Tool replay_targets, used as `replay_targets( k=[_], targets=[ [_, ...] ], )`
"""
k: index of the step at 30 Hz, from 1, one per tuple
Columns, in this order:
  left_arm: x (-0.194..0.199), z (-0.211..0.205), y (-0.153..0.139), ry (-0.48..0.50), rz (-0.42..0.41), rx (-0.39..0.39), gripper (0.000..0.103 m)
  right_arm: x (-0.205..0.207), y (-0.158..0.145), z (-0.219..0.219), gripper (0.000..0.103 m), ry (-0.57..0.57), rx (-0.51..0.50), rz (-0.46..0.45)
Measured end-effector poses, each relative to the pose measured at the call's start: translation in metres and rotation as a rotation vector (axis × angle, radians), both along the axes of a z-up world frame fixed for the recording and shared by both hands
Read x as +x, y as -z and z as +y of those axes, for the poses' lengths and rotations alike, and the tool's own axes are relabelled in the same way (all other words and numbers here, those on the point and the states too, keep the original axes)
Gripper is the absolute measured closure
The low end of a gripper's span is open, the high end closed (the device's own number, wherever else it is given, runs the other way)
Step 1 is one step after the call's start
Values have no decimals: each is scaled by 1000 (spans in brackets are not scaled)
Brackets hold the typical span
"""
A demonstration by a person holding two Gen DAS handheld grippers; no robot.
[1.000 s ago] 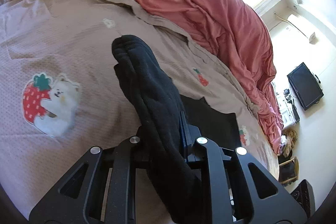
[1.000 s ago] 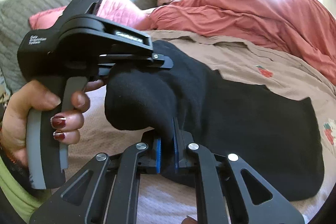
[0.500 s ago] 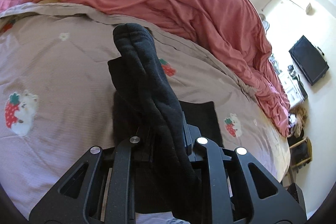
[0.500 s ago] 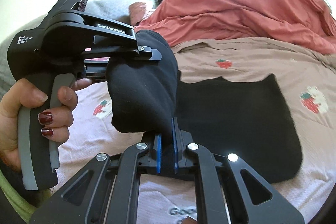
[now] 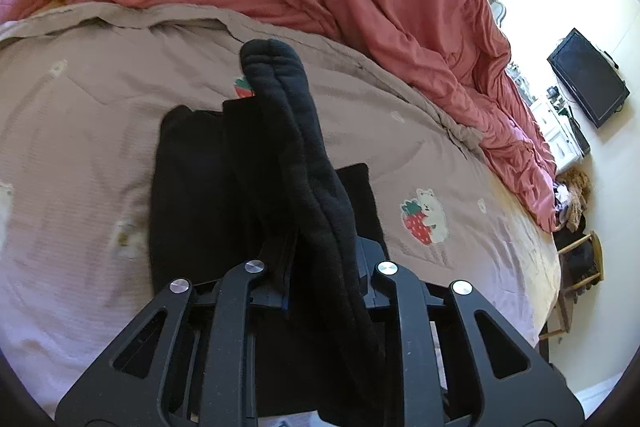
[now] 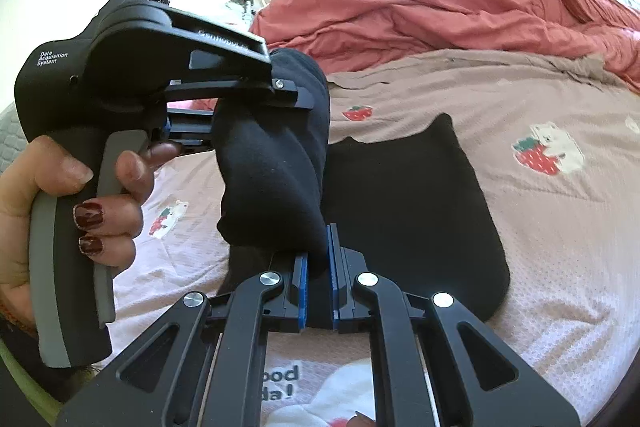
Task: Fold small clothes
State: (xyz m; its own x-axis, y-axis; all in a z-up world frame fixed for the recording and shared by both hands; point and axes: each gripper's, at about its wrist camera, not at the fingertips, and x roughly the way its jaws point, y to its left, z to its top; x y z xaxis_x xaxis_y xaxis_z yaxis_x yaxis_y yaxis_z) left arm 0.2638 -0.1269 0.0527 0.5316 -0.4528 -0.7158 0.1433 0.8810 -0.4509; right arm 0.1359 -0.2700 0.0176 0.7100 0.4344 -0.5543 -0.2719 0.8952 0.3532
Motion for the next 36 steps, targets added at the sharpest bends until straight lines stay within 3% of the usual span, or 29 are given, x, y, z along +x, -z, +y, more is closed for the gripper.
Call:
replay_targets(
  k=[2, 4, 6, 9, 14, 22, 27, 31, 36],
  targets=[
    [2, -5, 5, 26, 12, -25, 77, 1, 4, -4, 96, 12, 5, 19],
    [1, -2, 8, 45, 18, -115, 58, 1, 11, -9, 96, 26, 9, 44],
    [-5, 6, 7, 25, -12, -136, 58, 3, 18, -15, 96, 51, 12, 70],
    [-13, 19, 11, -14, -33, -107, 58, 6, 27, -27, 95, 91, 12, 107],
    [-28, 40, 29, -89, -54, 45, 60, -2, 35, -34, 92, 99, -9, 128],
    [-42, 33, 44, -33, -120, 242, 60, -15, 23, -46, 88, 127, -100, 110],
    [-48, 32, 51, 0, -143, 261, 59, -15, 9, -57, 86, 154, -149, 94],
    [-51, 33, 55, 14, -154, 277, 55, -9, -2, -58, 75, 175, -165, 77],
    [-56, 37, 58, 36, -158, 270, 51, 8, -16, -52, 69, 177, -180, 59]
  ],
)
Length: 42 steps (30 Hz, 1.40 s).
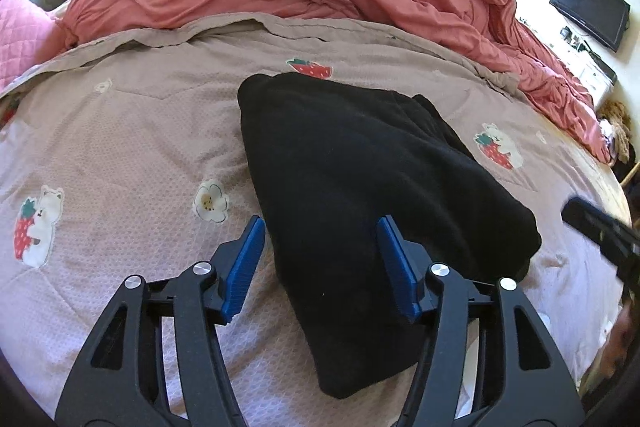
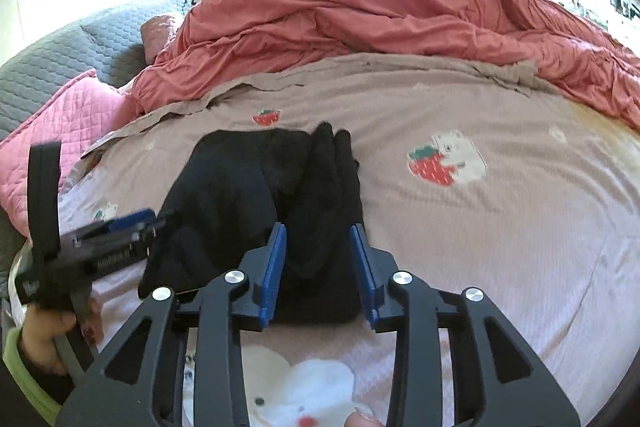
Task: Fold small clothes
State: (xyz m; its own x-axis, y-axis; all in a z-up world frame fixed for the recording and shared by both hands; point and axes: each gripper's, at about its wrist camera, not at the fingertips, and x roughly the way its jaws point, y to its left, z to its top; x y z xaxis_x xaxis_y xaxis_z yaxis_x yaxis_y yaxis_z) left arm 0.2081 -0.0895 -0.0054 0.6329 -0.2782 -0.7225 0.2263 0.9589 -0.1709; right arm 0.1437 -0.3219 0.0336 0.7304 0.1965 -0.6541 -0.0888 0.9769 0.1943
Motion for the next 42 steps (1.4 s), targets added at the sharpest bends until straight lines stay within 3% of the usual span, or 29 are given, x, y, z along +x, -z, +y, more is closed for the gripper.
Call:
replay_targets(
  k=[5, 13, 22, 27, 34, 36, 37, 39, 42],
  targets=[
    [-1, 8, 6, 15, 5, -31, 46, 20, -13, 13, 63, -22, -32, -14],
    [-5, 20, 17, 44, 14, -111, 45, 67, -23, 31, 56, -100, -8, 48],
    [-10, 19, 18, 77, 21, -151, 45, 134, 21, 36, 56, -107, 102, 247],
    [-12, 14, 18, 94, 15, -145, 44, 157, 38, 28, 56, -92, 166, 313],
    [-12, 17, 18, 94, 18, -162, 43, 172, 55, 18, 56, -67, 268, 328],
    [-12, 19, 18, 91, 21, -166, 43, 174, 57, 17, 62, -70, 292, 332],
    [-11, 20, 18, 88, 23, -170, 43, 174, 57, 19, 78, -87, 298, 331],
    [-11, 22, 17, 81, 24, -177, 41, 171, 53, 23, 90, -114, 291, 312],
    [-11, 26, 14, 75, 22, -191, 39, 161, 37, 29, 95, -152, 271, 235]
  ],
)
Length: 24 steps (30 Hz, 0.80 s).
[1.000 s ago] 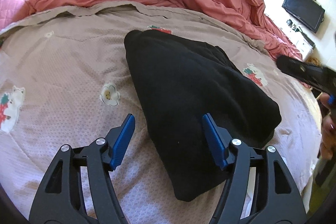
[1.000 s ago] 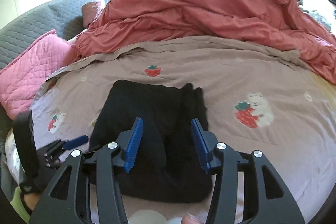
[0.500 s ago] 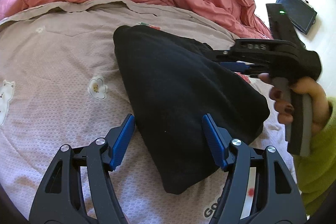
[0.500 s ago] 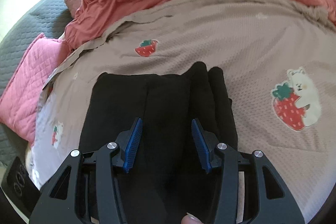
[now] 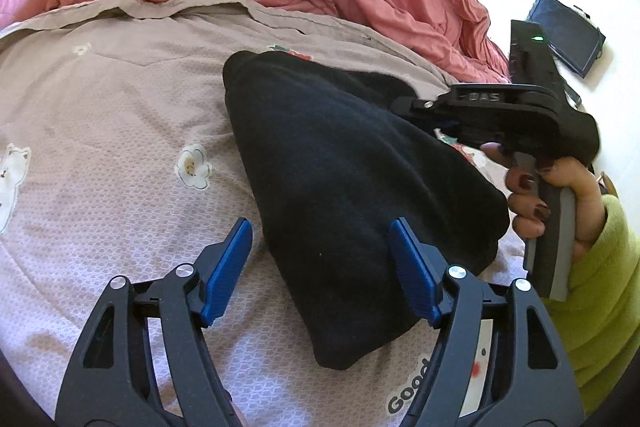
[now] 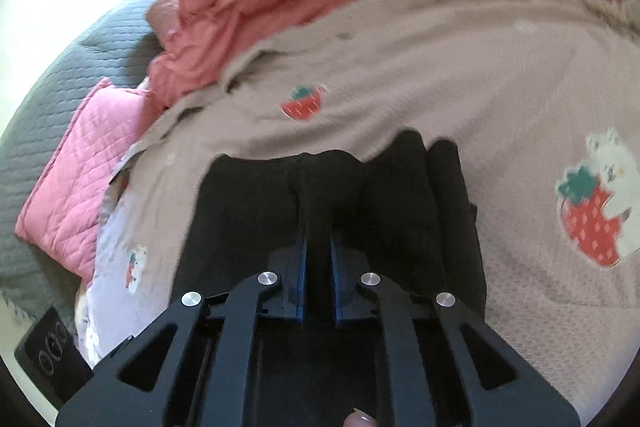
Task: Fold small clothes
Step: 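Pinch the folded bundle with the right gripper to straighten it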
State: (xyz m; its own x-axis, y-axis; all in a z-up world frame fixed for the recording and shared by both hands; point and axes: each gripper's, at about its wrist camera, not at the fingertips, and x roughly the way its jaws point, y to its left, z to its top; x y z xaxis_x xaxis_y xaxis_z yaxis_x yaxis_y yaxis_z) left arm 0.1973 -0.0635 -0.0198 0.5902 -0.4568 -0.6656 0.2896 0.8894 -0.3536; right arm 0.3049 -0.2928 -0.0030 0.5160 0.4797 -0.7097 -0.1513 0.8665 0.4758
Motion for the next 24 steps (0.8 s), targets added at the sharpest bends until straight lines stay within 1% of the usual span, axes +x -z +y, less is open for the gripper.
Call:
replay_targets(
  k=[2, 5, 8, 10, 13, 15, 17, 19, 21, 23, 24],
  targets=[
    [0, 3, -2, 0, -1, -18, 39, -7, -13, 0, 96, -6, -17, -50],
    [-1, 4, -5, 8, -1, -39, 39, -15, -33, -2, 96, -8, -80, -113],
    [0, -1, -4, 23, 6, -42, 39, -16, -42, -1, 96, -13, -180, -152],
    [0, -5, -1, 34, 15, -30, 38, -13, -35, 1, 96, -11, -257, -145],
    [1, -11, 4, 46, 31, -17, 37, -7, -13, 1, 96, -3, -332, -109],
    [2, -13, 7, 56, 39, -5, 34, -2, 4, 2, 96, 7, -368, -76],
    [3, -14, 9, 59, 43, 3, 33, 0, 22, 1, 96, 14, -381, -49],
    [4, -13, 11, 57, 51, 0, 33, -2, 25, 4, 95, 13, -403, -69],
    [5, -10, 11, 54, 54, -1, 33, -3, 22, 6, 92, 7, -425, -78],
    [4, -9, 9, 51, 48, 5, 33, -7, 12, 4, 85, 8, -400, -85],
    [3, -9, 7, 49, 42, 7, 33, -12, 6, 1, 85, 13, -378, -95]
  ],
)
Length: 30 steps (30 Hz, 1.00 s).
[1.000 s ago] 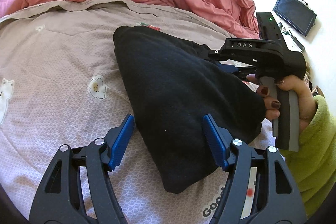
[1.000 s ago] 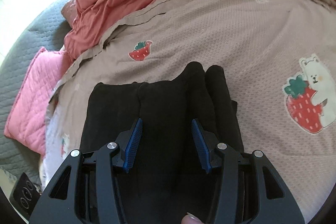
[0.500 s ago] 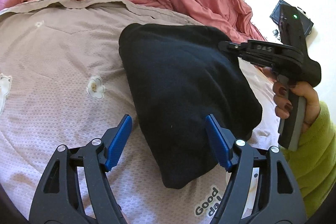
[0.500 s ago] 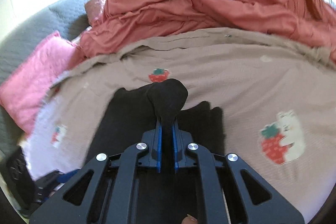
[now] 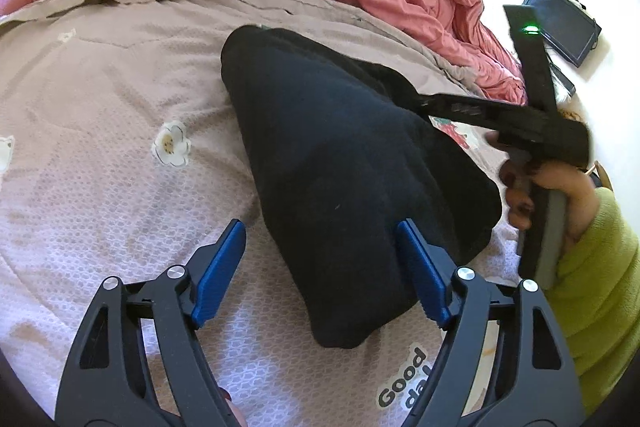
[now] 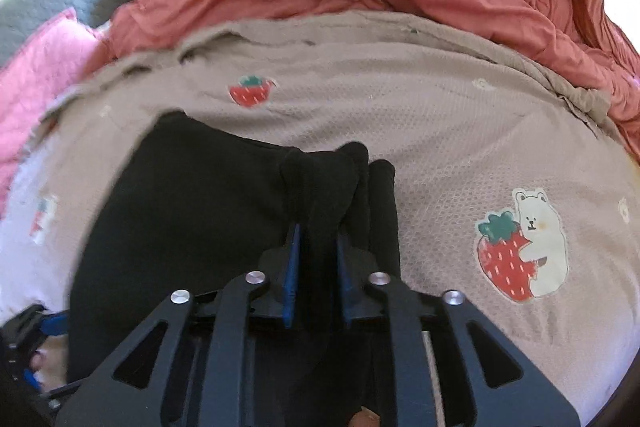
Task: Fold small clothes
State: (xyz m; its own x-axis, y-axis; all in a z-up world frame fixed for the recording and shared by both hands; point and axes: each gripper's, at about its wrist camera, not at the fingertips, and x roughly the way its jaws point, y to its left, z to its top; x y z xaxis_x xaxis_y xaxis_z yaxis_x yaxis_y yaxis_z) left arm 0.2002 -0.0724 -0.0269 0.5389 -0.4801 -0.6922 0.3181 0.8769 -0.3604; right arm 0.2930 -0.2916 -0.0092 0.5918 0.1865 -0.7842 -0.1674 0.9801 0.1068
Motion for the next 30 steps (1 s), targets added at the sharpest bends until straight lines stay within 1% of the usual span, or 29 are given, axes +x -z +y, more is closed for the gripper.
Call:
replay_targets(
  k=[4, 6, 8, 9, 11, 13, 14, 16, 18, 19, 21, 27, 30],
  targets=[
    [-3, 8, -10, -14, -23, -26, 33, -31, -26, -13, 84, -35, 108, -72],
    [-3, 11, -14, -24, -28, -35, 33, -50, -34, -22, 83, -65, 146, -92],
    [-3, 17, -15, -37, -25, -52, 33, -65, -38, -26, 79, -106, 163, -96],
    [-3, 19, -15, -41, -14, -68, 33, -75, -38, -28, 77, -146, 171, -92],
    [-3, 20, -13, -39, 4, -90, 33, -89, -38, -30, 69, -202, 163, -80],
    [-3, 16, -10, -29, 26, -97, 33, -101, -32, -27, 67, -280, 132, -58],
    [-4, 14, -9, -23, 31, -91, 33, -106, -29, -24, 67, -307, 95, -55],
    [-5, 5, -4, -9, 38, -62, 33, -110, -21, -17, 67, -348, 66, -35],
    [-6, -3, 2, -1, 49, -26, 33, -110, -17, -13, 61, -367, 63, -31],
    [-7, -6, 6, 1, 56, -10, 33, -109, -15, -11, 55, -382, 69, -34],
    [-6, -9, 12, 0, 72, -3, 33, -105, -12, -5, 51, -402, 66, -30],
    [-3, -3, 12, -9, 81, -22, 33, -102, 2, 5, 50, -474, 24, -21],
    [-4, 0, 11, -10, 78, -24, 33, -108, 1, 7, 50, -525, 40, -10]
  ],
)
